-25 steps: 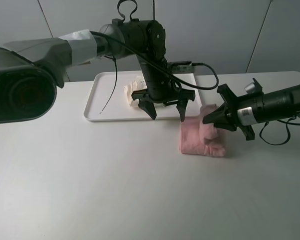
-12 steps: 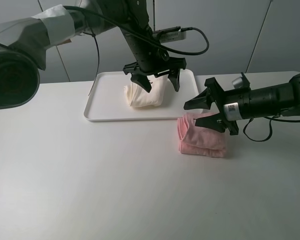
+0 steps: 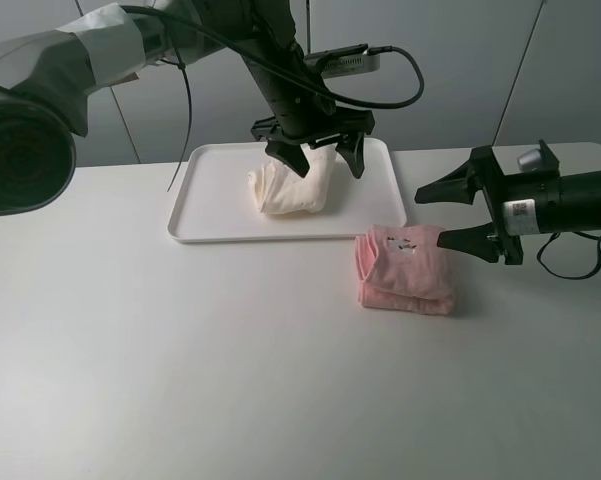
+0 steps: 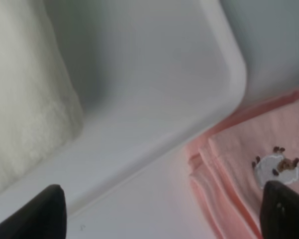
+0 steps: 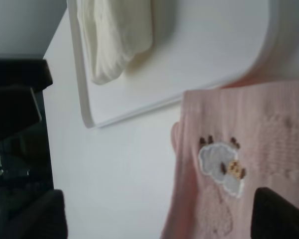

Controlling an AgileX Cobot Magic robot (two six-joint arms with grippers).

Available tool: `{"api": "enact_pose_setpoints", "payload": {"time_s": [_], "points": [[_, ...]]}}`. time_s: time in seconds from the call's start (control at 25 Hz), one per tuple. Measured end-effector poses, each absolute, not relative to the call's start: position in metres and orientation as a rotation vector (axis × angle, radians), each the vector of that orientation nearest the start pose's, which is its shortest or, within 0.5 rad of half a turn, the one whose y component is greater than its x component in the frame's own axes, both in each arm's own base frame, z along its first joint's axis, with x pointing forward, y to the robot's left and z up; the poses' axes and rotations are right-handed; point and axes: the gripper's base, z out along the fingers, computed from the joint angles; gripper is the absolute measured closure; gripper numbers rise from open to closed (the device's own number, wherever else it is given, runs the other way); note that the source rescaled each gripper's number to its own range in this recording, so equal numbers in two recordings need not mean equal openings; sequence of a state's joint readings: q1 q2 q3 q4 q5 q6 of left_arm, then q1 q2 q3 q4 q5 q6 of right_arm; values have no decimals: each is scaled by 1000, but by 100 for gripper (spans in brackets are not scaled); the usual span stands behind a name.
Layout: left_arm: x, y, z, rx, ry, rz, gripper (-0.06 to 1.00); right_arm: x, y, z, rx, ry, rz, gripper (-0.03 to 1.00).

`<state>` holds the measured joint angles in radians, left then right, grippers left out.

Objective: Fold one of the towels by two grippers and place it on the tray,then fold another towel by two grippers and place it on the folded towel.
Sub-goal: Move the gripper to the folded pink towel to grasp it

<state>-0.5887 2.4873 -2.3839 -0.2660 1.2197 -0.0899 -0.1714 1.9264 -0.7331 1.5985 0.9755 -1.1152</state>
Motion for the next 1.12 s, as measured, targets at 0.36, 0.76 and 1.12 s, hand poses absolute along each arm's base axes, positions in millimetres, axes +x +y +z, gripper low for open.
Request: {"api": "enact_pose_setpoints", "payload": {"time_s": [0.36, 0.76, 1.12], "points": [[427, -312, 200, 741, 2759, -508, -5, 293, 0, 109, 424, 2503, 1284, 8], [425, -310, 215, 760, 2720, -502, -5, 285, -7, 98, 360, 2667, 1112, 8], [425, -311, 215, 758, 2721, -512, -5, 287, 13, 94, 291, 2720, 1053, 8]]}}
